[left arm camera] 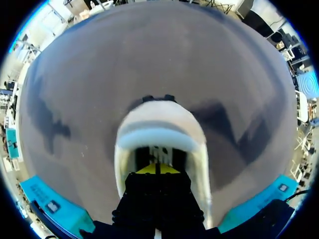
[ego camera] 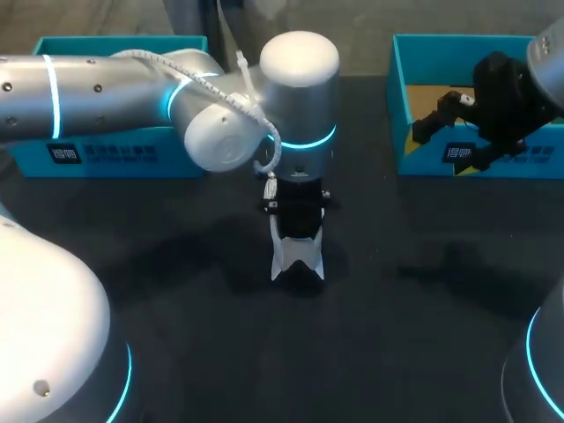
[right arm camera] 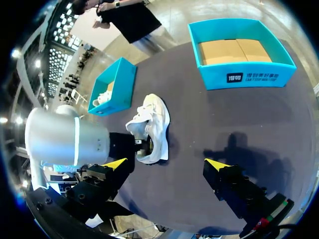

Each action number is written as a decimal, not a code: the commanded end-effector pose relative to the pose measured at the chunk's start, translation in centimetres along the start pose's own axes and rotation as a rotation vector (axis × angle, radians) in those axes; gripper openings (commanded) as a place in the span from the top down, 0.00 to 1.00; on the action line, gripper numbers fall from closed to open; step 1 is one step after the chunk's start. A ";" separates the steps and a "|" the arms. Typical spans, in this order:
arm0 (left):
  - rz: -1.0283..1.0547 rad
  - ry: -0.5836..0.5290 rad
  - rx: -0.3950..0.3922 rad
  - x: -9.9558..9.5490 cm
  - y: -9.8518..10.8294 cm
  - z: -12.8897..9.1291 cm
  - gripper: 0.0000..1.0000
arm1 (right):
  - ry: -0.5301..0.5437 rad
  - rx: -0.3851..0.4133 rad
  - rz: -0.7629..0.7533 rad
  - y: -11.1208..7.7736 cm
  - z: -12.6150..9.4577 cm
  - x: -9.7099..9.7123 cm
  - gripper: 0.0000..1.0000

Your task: Take the shoe out of the shoebox, open the shoe tongue, remove and reinsert the insole, then place the shoe into the shoebox

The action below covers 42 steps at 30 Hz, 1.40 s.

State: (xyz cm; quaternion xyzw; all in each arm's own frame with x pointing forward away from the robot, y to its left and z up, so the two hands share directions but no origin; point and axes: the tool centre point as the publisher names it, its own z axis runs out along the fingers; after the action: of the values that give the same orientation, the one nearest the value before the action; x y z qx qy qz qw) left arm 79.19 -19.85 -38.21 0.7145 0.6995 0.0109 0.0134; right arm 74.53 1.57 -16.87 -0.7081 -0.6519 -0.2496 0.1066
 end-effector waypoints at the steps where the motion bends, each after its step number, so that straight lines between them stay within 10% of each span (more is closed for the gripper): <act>1: -0.037 0.047 -0.170 0.5 -0.1 -1.7 1.00 | -0.003 -0.001 0.002 0.0 0.1 0.0 0.00; 13: -0.114 0.111 -0.438 1.0 2.5 -2.4 1.00 | -0.003 -0.001 0.002 0.0 0.1 0.0 0.00; 34: -0.100 0.076 -0.413 2.1 5.9 -1.7 1.00 | -0.003 -0.001 0.002 0.0 0.1 0.0 0.00; 36: -0.102 0.068 -0.406 1.9 5.8 -1.9 0.69 | -0.003 -0.001 0.002 0.0 0.1 0.0 0.00; 38: -0.107 0.059 -0.409 1.7 5.7 -2.0 0.12 | -0.003 -0.001 0.002 0.0 0.1 0.0 0.00; 42: -0.108 0.045 -0.403 1.4 5.2 -2.3 0.00 | -0.003 -0.001 0.002 0.0 0.1 0.0 0.00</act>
State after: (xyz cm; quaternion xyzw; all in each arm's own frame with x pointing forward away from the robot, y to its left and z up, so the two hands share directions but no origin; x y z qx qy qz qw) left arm 84.59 -18.76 -35.90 0.6579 0.7212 0.1653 0.1403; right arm 74.52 1.56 -16.87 -0.7081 -0.6519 -0.2496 0.1064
